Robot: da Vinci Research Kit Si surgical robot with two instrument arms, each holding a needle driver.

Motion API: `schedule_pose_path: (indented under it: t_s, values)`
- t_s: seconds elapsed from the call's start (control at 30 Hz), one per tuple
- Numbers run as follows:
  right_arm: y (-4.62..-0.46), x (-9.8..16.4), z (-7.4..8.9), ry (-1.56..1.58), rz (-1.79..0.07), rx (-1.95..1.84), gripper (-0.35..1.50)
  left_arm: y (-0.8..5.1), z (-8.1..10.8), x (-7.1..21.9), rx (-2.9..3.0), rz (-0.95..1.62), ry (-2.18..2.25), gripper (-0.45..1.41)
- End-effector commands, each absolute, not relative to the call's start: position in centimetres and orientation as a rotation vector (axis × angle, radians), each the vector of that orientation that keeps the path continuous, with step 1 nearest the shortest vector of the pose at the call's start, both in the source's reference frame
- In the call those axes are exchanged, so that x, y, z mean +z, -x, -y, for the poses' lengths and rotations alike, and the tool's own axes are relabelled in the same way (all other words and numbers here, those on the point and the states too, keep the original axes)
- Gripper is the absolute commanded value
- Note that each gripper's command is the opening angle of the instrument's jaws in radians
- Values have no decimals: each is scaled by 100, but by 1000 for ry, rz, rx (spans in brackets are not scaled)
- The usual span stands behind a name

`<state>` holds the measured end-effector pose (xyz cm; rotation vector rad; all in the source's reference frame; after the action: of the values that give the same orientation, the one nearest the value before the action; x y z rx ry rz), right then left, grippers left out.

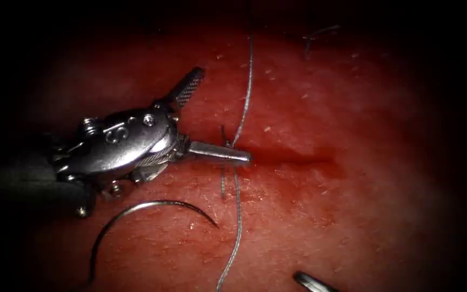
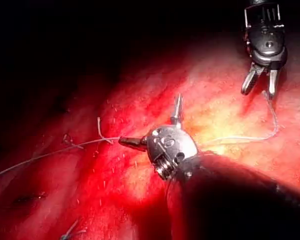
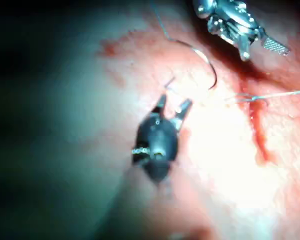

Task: Wound Closure

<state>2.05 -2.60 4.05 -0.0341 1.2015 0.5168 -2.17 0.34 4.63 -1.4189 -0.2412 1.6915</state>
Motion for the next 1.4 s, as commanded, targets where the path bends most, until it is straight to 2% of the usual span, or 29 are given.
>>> schedule_pose_path:
  t_s: [0.03, 0.17, 0.27, 0.53, 0.63, 0.67, 0.8, 0.9, 0.93, 0.97, 1.07, 1.1, 1.13, 1.17, 1.2, 1.23, 1.27, 1.3, 1.37, 1.4]
  values:
    - [-210, 410, 267, 31, -1201, 517, 19, 223, -40, 472, 1673, 263, 1411, 113]
    - [-211, 410, 268, 32, -1201, 517, 15, 223, -62, 498, 1599, 339, 1374, 113]
    - [-214, 411, 271, 37, -1203, 517, 15, 226, -74, 536, 1533, 535, 1305, 111]
    - [-219, 413, 274, 38, -1198, 515, 14, 224, -70, 552, 1564, 725, 1267, 105]
    - [-219, 414, 273, 38, -1197, 516, 14, 224, -75, 547, 1558, 767, 1277, 93]
    - [-219, 414, 273, 39, -1197, 516, 14, 226, -78, 545, 1551, 784, 1282, 83]
    - [-219, 414, 274, 37, -1195, 514, 9, 241, -86, 543, 1511, 912, 1314, 79]
    - [-219, 414, 274, 37, -1195, 514, 9, 243, -92, 546, 1502, 902, 1302, 49]
    - [-219, 414, 274, 37, -1195, 514, 7, 243, -94, 547, 1502, 900, 1302, 49]
    - [-219, 414, 275, 37, -1195, 514, 5, 243, -96, 548, 1502, 901, 1303, 41]
    - [-219, 415, 274, 36, -1192, 514, -10, 236, -102, 551, 1485, 920, 1290, -45]
    - [-220, 416, 270, 14, -1180, 534, -20, 230, -107, 550, 1500, 887, 1289, -45]
    - [-220, 416, 270, 14, -1180, 534, -20, 230, -107, 550, 1500, 887, 1289, -45]
    - [-219, 423, 256, -59, -1169, 646, -10, 219, -110, 547, 1560, 809, 1334, -45]
    - [-219, 428, 248, -74, -1162, 670, 32, 217, -109, 546, 1562, 802, 1348, -45]
    - [-219, 428, 248, -74, -1162, 670, 32, 217, -109, 546, 1562, 802, 1348, -45]
    - [-226, 434, 239, 10, -1132, 493, 98, 213, -106, 544, 1568, 792, 1369, -45]
    - [-230, 437, 234, 11, -1160, 396, 91, 212, -106, 543, 1568, 794, 1369, -45]
    - [-233, 442, 226, 19, -1221, 274, 57, 210, -107, 542, 1577, 784, 1373, -45]
    - [-234, 445, 219, 27, -1236, 237, 51, 208, -108, 542, 1586, 770, 1374, -45]
